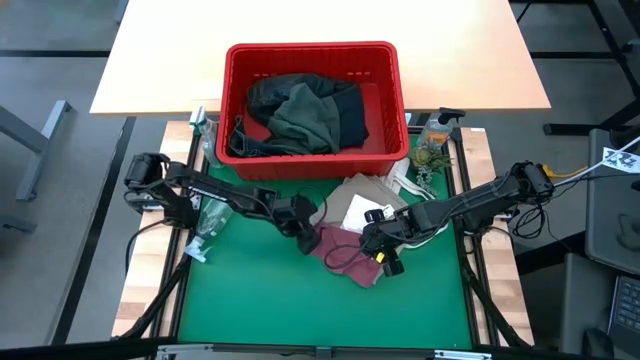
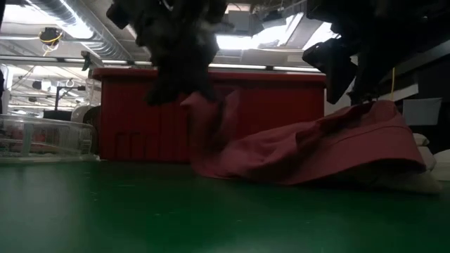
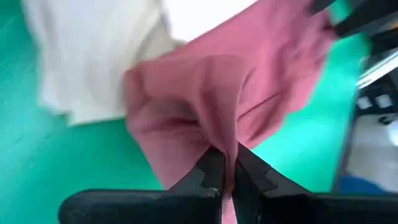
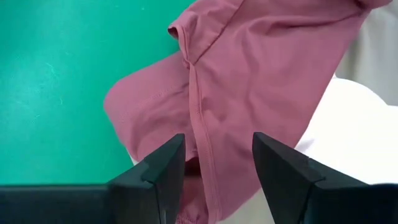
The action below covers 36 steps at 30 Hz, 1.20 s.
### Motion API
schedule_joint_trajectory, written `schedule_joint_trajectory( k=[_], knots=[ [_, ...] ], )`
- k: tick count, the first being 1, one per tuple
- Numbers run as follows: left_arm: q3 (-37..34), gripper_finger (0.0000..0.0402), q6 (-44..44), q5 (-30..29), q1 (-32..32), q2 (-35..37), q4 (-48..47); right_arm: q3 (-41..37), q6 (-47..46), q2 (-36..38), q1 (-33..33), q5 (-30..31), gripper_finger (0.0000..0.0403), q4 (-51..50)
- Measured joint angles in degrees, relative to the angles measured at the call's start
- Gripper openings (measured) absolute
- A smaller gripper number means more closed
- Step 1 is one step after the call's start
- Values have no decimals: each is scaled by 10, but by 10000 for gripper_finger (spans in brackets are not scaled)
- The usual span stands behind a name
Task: Fold laundry
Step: Fold the pink underwear
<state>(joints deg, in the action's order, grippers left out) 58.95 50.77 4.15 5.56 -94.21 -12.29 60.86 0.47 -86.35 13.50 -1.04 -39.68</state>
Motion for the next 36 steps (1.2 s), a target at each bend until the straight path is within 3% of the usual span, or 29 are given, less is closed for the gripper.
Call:
schedule_joint_trajectory(
  k=[13, 28, 36],
  knots=[
    [1, 10, 17, -79, 53, -32, 162, 26, 2, 1, 0, 5, 188, -37],
    [0, 14, 12, -80, 57, -161, 340, 52, 16, 1, 36, 1, 188, -77],
    [0, 50, -4, -76, 62, -215, 399, 52, 37, 1, 45, 7, 188, -61]
  ],
)
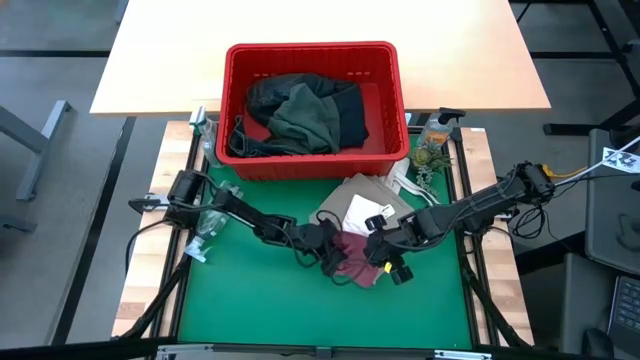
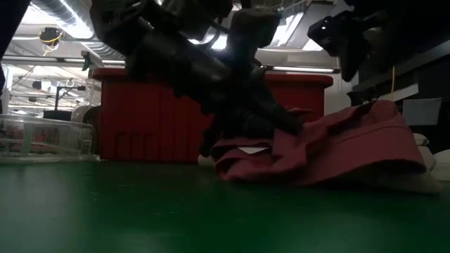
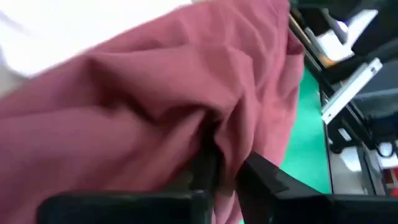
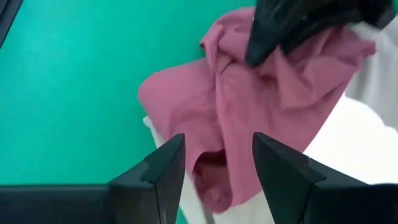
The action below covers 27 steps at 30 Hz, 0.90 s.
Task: Fold laundry
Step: Fold the pink underwear
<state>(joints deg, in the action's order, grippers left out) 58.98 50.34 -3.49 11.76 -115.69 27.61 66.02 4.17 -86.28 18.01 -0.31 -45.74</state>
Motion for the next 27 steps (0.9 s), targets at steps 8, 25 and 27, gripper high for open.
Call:
schedule_joint_trajectory(
  k=[8, 25, 27],
  knots=[
    [1, 132, -118, 17, 18, 1, 42, 0, 39, 0, 0, 37, 188, 53],
    [9, 161, -211, 152, 4, 30, -30, -19, 66, -15, -11, 74, 188, 192],
    [9, 150, -210, 152, -3, 45, -78, -19, 66, -26, -17, 73, 188, 193]
  ],
)
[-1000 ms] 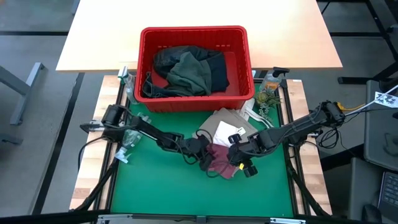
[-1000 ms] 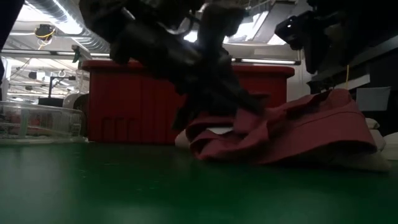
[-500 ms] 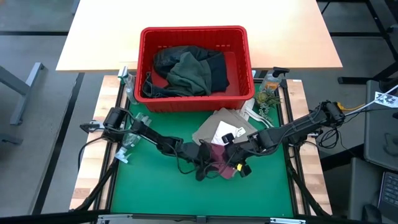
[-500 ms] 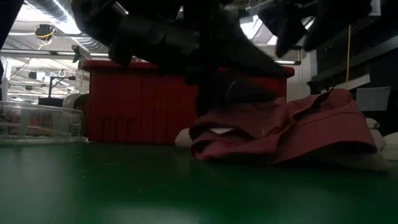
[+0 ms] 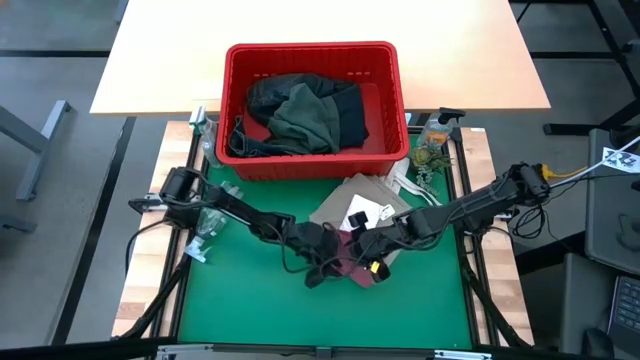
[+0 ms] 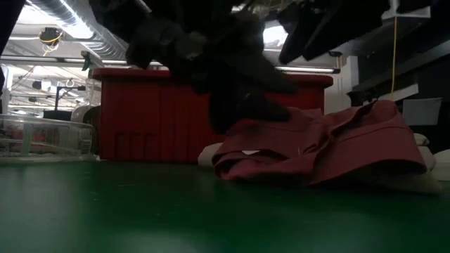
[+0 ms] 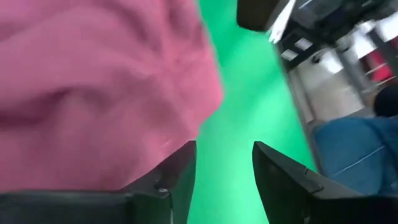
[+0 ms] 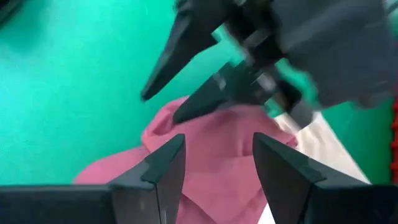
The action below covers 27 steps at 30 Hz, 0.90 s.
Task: Fold laundry
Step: Fold the pink underwear
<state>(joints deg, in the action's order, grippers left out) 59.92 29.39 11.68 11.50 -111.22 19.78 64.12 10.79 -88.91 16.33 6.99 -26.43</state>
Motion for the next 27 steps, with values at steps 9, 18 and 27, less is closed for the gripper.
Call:
schedule_joint_trajectory(
  k=[9, 18, 27],
  knots=[
    [0, 85, -15, -97, -11, 56, -126, 0, 0, -40, -24, -1, 188, -10],
    [0, 44, -15, -162, 25, 23, -142, -1, -11, -69, -37, -8, 188, -73],
    [-1, 37, -16, -199, 52, -6, -144, 0, -11, -111, -36, -19, 188, -118]
  ],
)
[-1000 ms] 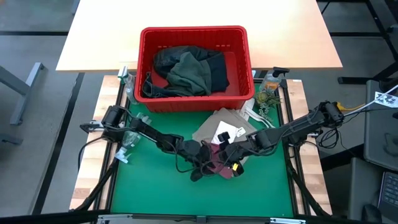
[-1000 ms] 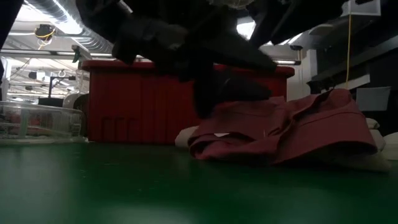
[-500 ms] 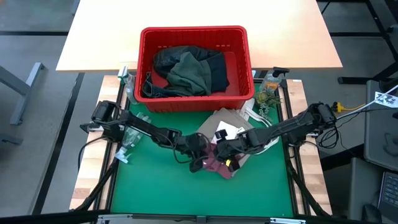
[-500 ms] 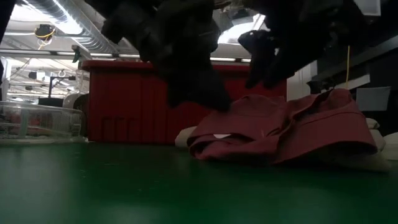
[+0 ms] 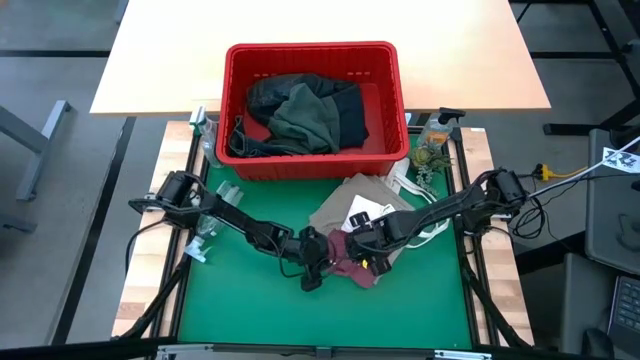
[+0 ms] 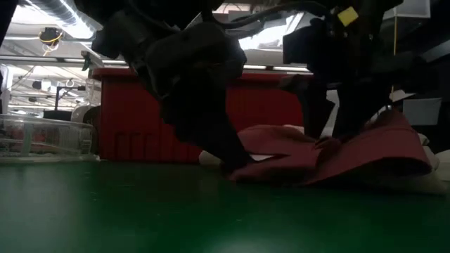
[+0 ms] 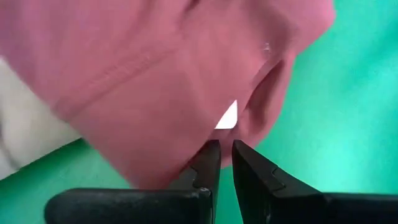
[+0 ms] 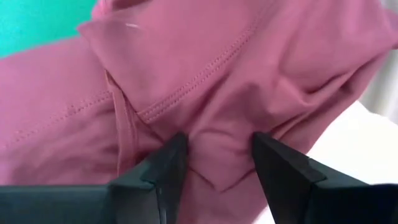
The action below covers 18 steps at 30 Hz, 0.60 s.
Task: Fold laundry
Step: Fold the pink underwear
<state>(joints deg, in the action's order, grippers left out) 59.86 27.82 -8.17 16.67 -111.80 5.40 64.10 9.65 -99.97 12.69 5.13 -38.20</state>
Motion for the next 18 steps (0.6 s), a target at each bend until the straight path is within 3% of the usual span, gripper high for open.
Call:
schedule_joint_trajectory(
  k=[6, 13, 18],
  knots=[
    [0, 36, 0, 13, 4, -2, 5, 7, -3, 4, 0, 3, 188, -23],
    [0, 15, 0, 18, 7, 20, 16, 82, -3, 10, 0, 3, 188, -118],
    [0, 2, 0, 18, 6, 27, 20, 117, -4, 13, 1, -53, 188, -195]
  ],
)
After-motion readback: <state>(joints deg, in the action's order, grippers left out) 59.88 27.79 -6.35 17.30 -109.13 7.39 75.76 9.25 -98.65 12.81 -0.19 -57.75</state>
